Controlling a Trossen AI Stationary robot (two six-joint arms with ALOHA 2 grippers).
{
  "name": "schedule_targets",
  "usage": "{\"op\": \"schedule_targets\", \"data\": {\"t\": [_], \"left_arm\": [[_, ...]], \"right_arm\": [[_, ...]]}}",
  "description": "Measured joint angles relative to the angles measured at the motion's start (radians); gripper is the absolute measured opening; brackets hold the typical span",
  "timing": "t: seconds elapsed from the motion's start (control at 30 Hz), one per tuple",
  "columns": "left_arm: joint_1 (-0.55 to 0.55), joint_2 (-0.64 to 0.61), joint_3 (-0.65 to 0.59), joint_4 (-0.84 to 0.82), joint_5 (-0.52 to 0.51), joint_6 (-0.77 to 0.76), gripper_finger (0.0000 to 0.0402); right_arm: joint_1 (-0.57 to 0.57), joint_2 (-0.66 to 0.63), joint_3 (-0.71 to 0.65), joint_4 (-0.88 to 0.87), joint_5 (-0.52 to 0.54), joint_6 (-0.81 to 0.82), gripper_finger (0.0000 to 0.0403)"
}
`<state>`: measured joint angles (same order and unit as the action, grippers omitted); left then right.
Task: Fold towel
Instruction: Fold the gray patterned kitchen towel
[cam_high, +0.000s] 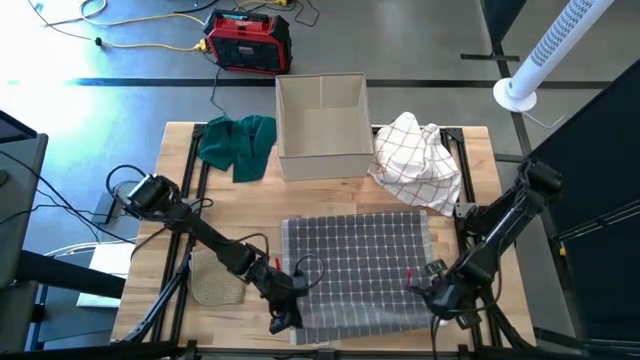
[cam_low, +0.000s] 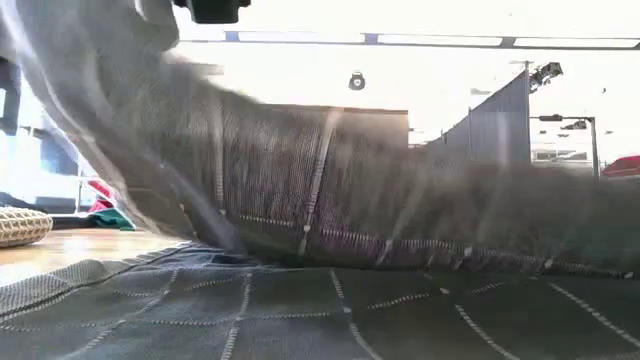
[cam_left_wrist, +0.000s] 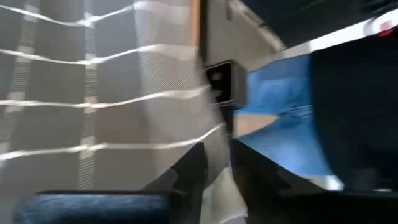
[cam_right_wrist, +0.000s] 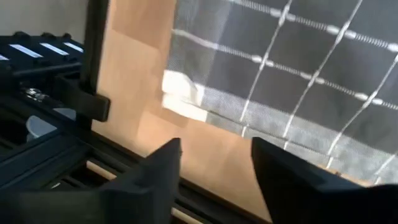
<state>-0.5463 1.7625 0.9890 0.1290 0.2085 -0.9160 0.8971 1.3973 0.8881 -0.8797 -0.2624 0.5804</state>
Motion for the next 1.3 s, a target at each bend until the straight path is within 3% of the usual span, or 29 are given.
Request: {"op": "schedule_targets", "data": {"t": [0.17,0.3,0.37,0.5,0.57,0.83,1.17,1.3], "left_arm": [[0.002,0.01,0.0,0.037,0.047,-0.071,0.0129],[0.011,-0.023,0.001,-0.046,0.025,-0.031,0.0146],[0.024,-0.033,0.001,-0.126,-0.062,0.005,0.0147],[0.061,-0.024,0.0,-0.214,-0.365,0.057,0.0143],[0.094,-0.002,0.0,-0.228,-0.409,0.075,0.0137],[0.144,0.108,0.0,-0.233,-0.159,0.118,0.0074],[0.117,0.081,0.005,-0.539,-0.065,0.223,0.001],[0.121,0.016,-0.005,-0.607,-0.054,0.279,0.0002]], "right_arm": [[-0.009,0.023,0.001,-0.034,-0.018,0.035,0.0224],[-0.04,-0.043,0.001,-0.109,0.078,0.092,0.0222],[-0.078,-0.089,0.001,-0.154,0.2,0.125,0.0211],[-0.174,-0.143,-0.014,-0.165,0.434,0.232,0.0177],[-0.222,-0.152,-0.04,-0.129,0.478,0.279,0.0154],[-0.288,-0.151,-0.171,0.16,0.411,0.422,0.0029],[-0.288,-0.152,-0.096,0.156,0.521,0.445,0.002],[-0.289,-0.151,-0.073,0.188,0.594,0.466,0.0018]]}}
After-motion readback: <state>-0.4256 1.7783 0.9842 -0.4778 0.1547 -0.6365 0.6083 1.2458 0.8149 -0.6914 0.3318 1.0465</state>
